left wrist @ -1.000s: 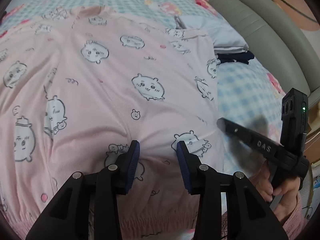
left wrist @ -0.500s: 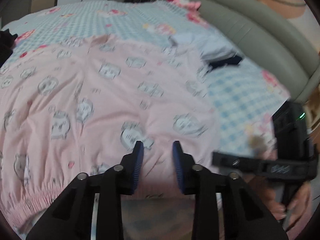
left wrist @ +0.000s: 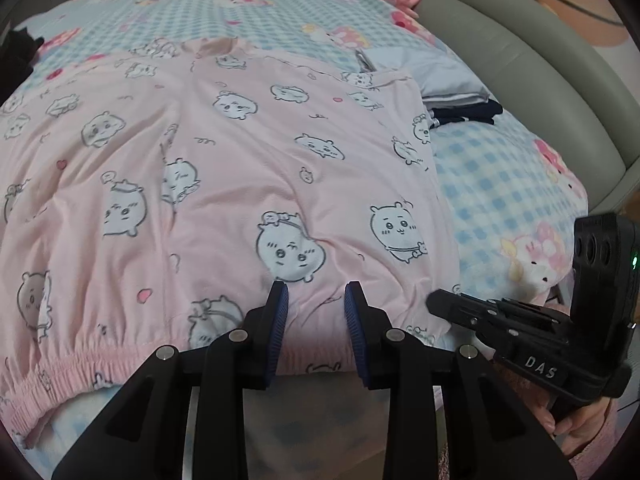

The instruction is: Fold clothes

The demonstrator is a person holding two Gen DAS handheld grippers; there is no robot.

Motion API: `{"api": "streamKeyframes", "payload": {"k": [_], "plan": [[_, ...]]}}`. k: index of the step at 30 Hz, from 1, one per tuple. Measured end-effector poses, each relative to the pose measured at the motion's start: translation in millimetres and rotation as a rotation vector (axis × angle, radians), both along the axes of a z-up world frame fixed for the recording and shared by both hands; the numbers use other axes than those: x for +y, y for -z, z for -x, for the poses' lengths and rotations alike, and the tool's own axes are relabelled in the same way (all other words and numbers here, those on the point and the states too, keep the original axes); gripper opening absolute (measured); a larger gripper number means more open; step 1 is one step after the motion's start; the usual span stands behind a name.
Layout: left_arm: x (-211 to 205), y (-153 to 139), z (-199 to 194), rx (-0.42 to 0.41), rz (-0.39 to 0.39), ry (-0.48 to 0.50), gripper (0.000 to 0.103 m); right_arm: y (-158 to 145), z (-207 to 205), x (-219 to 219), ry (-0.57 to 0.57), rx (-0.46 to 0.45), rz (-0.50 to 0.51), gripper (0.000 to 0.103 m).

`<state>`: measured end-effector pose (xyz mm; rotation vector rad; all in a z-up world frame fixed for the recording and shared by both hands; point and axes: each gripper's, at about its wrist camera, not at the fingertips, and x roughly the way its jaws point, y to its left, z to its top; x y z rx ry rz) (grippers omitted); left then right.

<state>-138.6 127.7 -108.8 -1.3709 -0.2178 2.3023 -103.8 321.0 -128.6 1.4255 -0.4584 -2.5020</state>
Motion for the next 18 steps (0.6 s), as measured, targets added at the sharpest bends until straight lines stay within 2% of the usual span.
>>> {"api": "streamKeyframes", "payload": {"k": [4, 7, 8, 10, 12, 15, 18], "plan": [[-3, 1, -2, -0.006, -0.001, 0.007, 0.038, 8, -1, 16, 0.048, -0.034, -0.070, 0.000], [-9, -9, -6, 0.028, -0.034, -0.008, 0.038, 4, -8, 31, 0.072, -0.022, -0.021, 0.000], [-14, -15, -7, 0.050, -0.065, -0.021, 0.038, -5, -13, 37, 0.090, 0.017, 0.018, 0.000], [-25, -16, -1, 0.049, -0.079, -0.058, 0.040, -19, -18, 44, 0.116, 0.083, 0.083, 0.002], [-34, -16, 5, 0.040, -0.084, -0.096, 0.041, -23, -10, 37, 0.106, 0.105, 0.112, 0.010], [-39, 2, 10, -0.024, -0.067, -0.117, 0.041, -27, 2, 23, 0.082, 0.120, 0.135, 0.012], [-40, 10, 3, -0.041, -0.035, -0.101, 0.041, -6, 21, -12, 0.017, 0.029, 0.039, 0.016]]}}
